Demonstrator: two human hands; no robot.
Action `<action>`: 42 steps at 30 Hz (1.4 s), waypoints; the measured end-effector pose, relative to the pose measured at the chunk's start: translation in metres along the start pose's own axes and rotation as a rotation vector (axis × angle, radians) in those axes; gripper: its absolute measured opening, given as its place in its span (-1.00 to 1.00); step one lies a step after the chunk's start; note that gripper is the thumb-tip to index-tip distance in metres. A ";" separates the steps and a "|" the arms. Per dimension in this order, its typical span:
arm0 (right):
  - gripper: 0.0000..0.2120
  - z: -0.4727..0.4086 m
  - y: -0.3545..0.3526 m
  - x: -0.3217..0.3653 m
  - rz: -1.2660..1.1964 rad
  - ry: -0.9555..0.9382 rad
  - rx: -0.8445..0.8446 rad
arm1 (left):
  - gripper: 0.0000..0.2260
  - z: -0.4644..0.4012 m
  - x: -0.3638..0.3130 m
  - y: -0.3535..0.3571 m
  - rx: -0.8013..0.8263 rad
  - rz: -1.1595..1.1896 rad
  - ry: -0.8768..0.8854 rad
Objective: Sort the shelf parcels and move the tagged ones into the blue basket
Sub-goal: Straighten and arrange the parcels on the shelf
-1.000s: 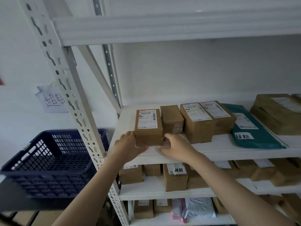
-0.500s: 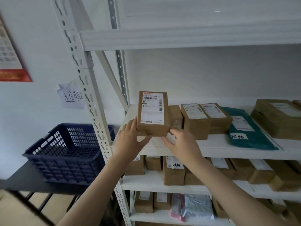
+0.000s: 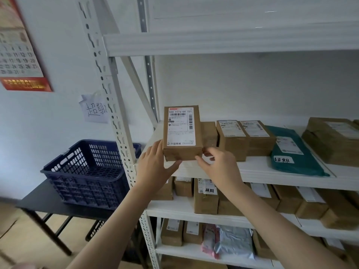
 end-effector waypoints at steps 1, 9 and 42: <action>-0.76 0.000 0.003 -0.003 -0.003 0.014 0.015 | -0.30 0.001 0.001 0.001 0.002 -0.008 -0.001; -0.77 -0.005 0.047 -0.016 -0.058 0.119 0.196 | -0.31 0.004 0.033 0.029 0.144 -0.058 -0.090; -0.64 -0.030 0.101 -0.081 0.207 0.183 0.387 | -0.62 -0.030 0.107 0.098 0.312 -0.195 -0.137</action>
Point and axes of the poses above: each hand's wrist, its own z-axis away from the middle knuckle, its own y-axis out of the palm, x = y × z, the point moved 10 cm from there along -z, towards the middle knuckle, and after that the axes turned 7 degrees about -y, right-handed, at the moved point
